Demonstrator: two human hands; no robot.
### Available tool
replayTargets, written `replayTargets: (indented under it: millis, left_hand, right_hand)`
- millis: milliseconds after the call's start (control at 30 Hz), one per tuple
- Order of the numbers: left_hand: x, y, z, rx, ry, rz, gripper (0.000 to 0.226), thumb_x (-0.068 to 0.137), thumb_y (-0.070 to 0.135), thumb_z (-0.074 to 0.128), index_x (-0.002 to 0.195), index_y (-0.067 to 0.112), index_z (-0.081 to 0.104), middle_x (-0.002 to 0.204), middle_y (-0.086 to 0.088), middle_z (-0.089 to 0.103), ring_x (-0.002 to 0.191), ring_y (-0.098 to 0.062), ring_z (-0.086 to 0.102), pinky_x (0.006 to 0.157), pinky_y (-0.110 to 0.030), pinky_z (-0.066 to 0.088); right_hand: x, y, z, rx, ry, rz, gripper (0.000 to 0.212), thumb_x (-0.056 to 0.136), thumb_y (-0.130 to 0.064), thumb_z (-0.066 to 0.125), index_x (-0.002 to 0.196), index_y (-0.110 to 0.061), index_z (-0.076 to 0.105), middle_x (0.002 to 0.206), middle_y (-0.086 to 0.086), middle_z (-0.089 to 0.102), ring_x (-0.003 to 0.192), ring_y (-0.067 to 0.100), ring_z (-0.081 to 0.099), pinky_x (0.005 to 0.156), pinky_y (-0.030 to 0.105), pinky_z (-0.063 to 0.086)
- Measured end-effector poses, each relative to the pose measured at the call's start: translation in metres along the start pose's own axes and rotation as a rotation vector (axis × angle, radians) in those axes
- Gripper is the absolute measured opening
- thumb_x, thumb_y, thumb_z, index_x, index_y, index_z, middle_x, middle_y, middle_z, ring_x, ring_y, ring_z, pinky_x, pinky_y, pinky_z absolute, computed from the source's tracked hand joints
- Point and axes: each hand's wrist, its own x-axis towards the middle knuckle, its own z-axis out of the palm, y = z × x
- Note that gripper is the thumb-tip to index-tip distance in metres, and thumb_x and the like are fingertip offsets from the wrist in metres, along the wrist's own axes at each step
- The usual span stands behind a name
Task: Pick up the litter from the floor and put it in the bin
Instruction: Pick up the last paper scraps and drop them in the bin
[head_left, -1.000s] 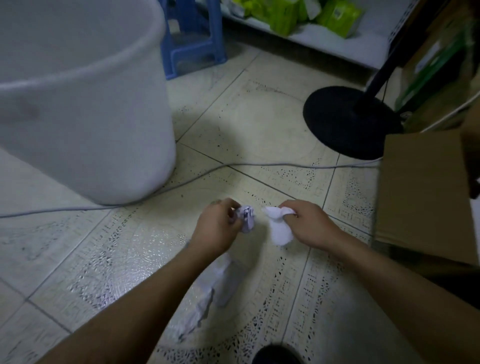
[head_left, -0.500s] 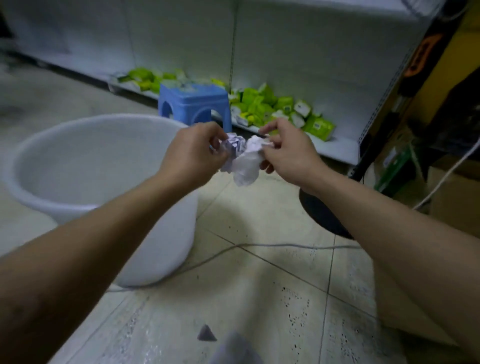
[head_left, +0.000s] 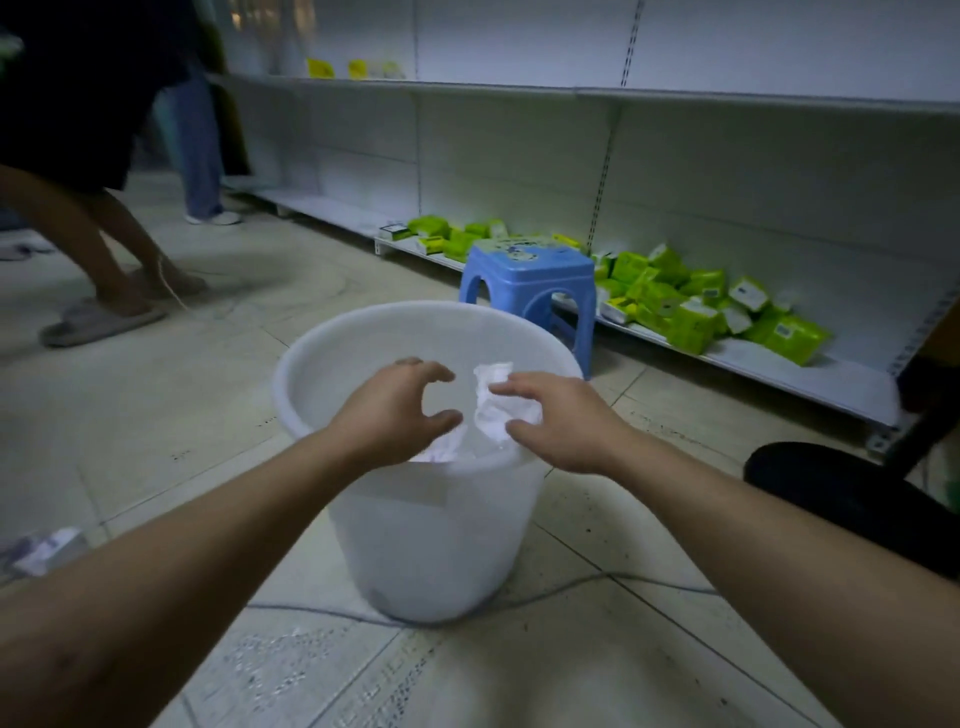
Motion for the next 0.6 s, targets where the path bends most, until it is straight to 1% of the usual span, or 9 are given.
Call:
replayTargets:
  millis: [33,100,200,267,367,433,467,533,600]
  left_hand:
    - [-0.004,0.004,0.000,0.010,-0.007,0.048,0.044,0.080,0.041,0.069,0.120,0.026,0.059,0.121,0.002,0.060,0.107,-0.016,0.055,0.084,-0.028,0.042]
    - [-0.014,0.018,0.000,0.016,0.004,0.155,0.038,0.081,0.040,0.067,0.116,0.028,0.060,0.117,0.003,0.060,0.104,-0.014,0.055,0.080,-0.025,0.039]
    - [-0.036,0.053,0.008,0.008,0.048,0.378,0.028,0.082,0.038,0.065,0.109,0.031,0.060,0.110,0.006,0.060,0.096,-0.011,0.053,0.074,-0.025,0.040]
    - [-0.054,0.076,0.024,0.004,-0.002,0.515,0.025,0.083,0.035,0.063,0.107,0.029,0.059,0.109,0.004,0.060,0.095,-0.014,0.053,0.071,-0.029,0.044]
    - [-0.080,0.094,0.062,0.041,-0.212,0.561,0.031,0.086,0.035,0.060,0.114,0.024,0.056,0.114,0.000,0.057,0.099,-0.020,0.055,0.076,-0.034,0.048]
    - [-0.098,0.097,0.095,0.119,-0.409,0.497,0.037,0.087,0.037,0.059,0.120,0.023,0.052,0.120,-0.001,0.055,0.105,-0.023,0.055,0.081,-0.035,0.048]
    - [-0.105,0.096,0.112,0.173,-0.505,0.463,0.039,0.087,0.039,0.060,0.121,0.023,0.051,0.122,-0.001,0.055,0.107,-0.023,0.055,0.082,-0.035,0.048]
    - [-0.121,0.093,0.146,0.265,-0.673,0.423,0.042,0.085,0.039,0.063,0.122,0.023,0.052,0.122,-0.002,0.057,0.106,-0.023,0.057,0.082,-0.034,0.048]
    - [-0.137,0.088,0.180,0.307,-0.806,0.381,0.046,0.084,0.039,0.065,0.124,0.021,0.052,0.122,-0.004,0.056,0.104,-0.023,0.057,0.079,-0.033,0.048]
  right_hand:
    - [-0.005,0.003,-0.002,-0.080,0.000,-0.031,0.049,0.085,-0.030,0.061,0.133,-0.037,0.053,0.147,-0.008,0.046,0.133,0.014,0.042,0.111,0.037,0.033]
    - [-0.015,0.007,-0.015,-0.157,0.024,-0.049,0.051,0.083,-0.036,0.064,0.133,-0.038,0.052,0.146,-0.008,0.046,0.134,0.015,0.041,0.113,0.042,0.031]
    - [-0.038,0.017,-0.038,-0.222,0.071,-0.134,0.055,0.079,-0.043,0.066,0.131,-0.033,0.053,0.139,-0.006,0.053,0.129,0.016,0.045,0.108,0.042,0.036]
    - [-0.068,0.030,-0.040,-0.225,0.072,-0.180,0.055,0.075,-0.046,0.065,0.126,-0.028,0.056,0.129,-0.002,0.058,0.121,0.019,0.050,0.102,0.042,0.042]
    - [-0.123,0.063,-0.013,-0.248,-0.029,-0.138,0.055,0.073,-0.044,0.067,0.123,-0.024,0.055,0.123,0.001,0.056,0.114,0.021,0.051,0.096,0.038,0.044]
    - [-0.160,0.092,0.016,-0.246,-0.135,-0.036,0.057,0.076,-0.046,0.068,0.127,-0.026,0.051,0.127,-0.002,0.050,0.114,0.017,0.049,0.094,0.030,0.042]
    - [-0.177,0.105,0.031,-0.233,-0.193,0.009,0.057,0.077,-0.047,0.068,0.128,-0.027,0.049,0.129,-0.004,0.047,0.113,0.016,0.049,0.089,0.027,0.041]
    - [-0.211,0.129,0.066,-0.232,-0.328,0.065,0.055,0.080,-0.048,0.066,0.129,-0.030,0.046,0.132,-0.007,0.043,0.108,0.015,0.052,0.080,0.025,0.041]
    - [-0.240,0.147,0.099,-0.223,-0.439,0.085,0.054,0.083,-0.047,0.063,0.131,-0.030,0.046,0.132,-0.006,0.045,0.106,0.017,0.056,0.077,0.026,0.040]
